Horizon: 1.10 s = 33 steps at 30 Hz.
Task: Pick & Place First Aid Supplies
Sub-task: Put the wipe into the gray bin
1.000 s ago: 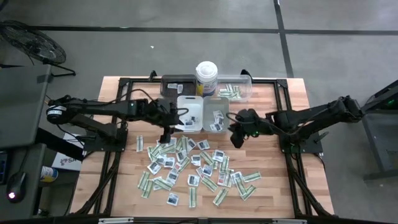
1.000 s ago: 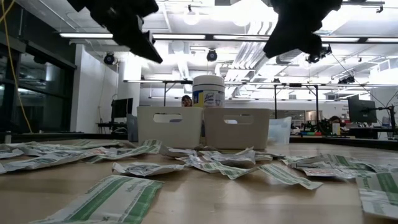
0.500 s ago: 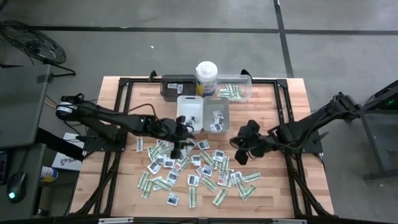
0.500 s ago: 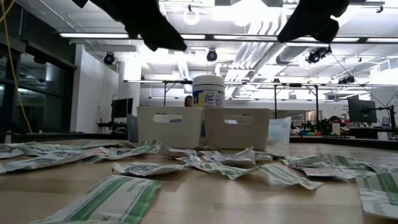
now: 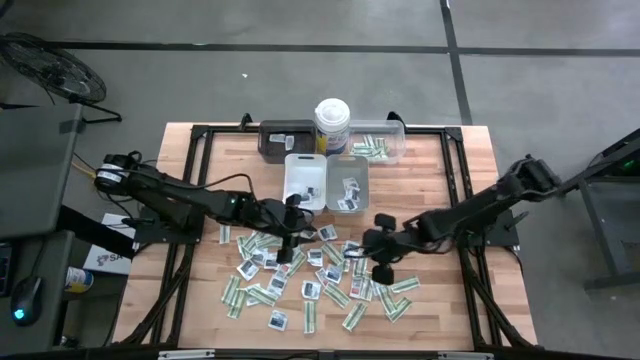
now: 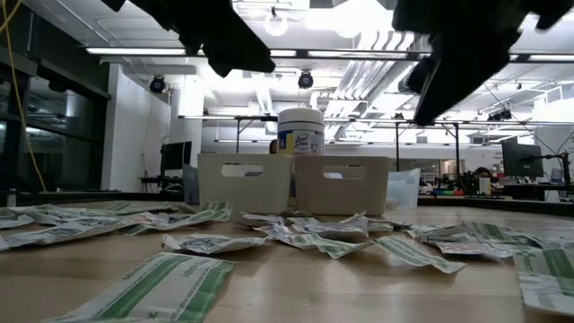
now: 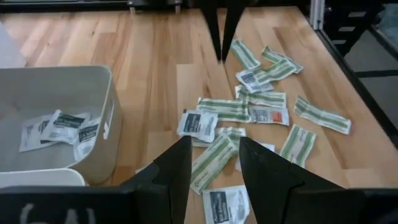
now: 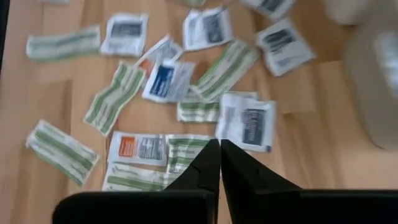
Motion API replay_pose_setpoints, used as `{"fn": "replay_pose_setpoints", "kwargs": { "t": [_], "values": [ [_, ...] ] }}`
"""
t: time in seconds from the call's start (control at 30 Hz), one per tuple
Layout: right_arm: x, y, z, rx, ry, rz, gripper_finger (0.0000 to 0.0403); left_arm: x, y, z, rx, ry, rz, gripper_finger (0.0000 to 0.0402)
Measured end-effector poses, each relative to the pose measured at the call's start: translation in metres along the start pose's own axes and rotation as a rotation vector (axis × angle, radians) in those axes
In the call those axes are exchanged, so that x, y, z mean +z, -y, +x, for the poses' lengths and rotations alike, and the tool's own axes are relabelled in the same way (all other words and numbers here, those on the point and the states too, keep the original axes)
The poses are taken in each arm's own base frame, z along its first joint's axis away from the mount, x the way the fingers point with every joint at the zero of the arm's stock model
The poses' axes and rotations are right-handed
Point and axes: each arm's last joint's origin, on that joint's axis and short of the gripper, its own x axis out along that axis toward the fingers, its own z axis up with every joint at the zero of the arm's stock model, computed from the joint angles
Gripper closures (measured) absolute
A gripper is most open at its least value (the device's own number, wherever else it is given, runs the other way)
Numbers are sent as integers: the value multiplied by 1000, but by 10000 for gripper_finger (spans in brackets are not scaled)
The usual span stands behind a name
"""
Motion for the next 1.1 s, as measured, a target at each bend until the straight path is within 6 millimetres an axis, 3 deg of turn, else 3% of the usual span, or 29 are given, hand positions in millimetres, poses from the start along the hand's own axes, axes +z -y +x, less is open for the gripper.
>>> {"fn": "replay_pose_setpoints", "kwargs": {
  "t": [0.2,0.4,0.53,0.77,1.1],
  "values": [
    [5,16,30,78,-95,-123,348,0,1,-7,-52,-23,12,269],
    [31,27,41,58,-93,-281,270,0,1,-27,-76,-74,28,269],
    [43,36,47,6,-136,-375,241,0,5,-44,-74,-99,52,269],
    [38,46,65,-15,-233,-473,237,-6,12,-61,-20,-156,103,269],
    [32,50,89,-32,-262,-515,241,-9,17,-63,-8,-181,121,269]
  ]
}}
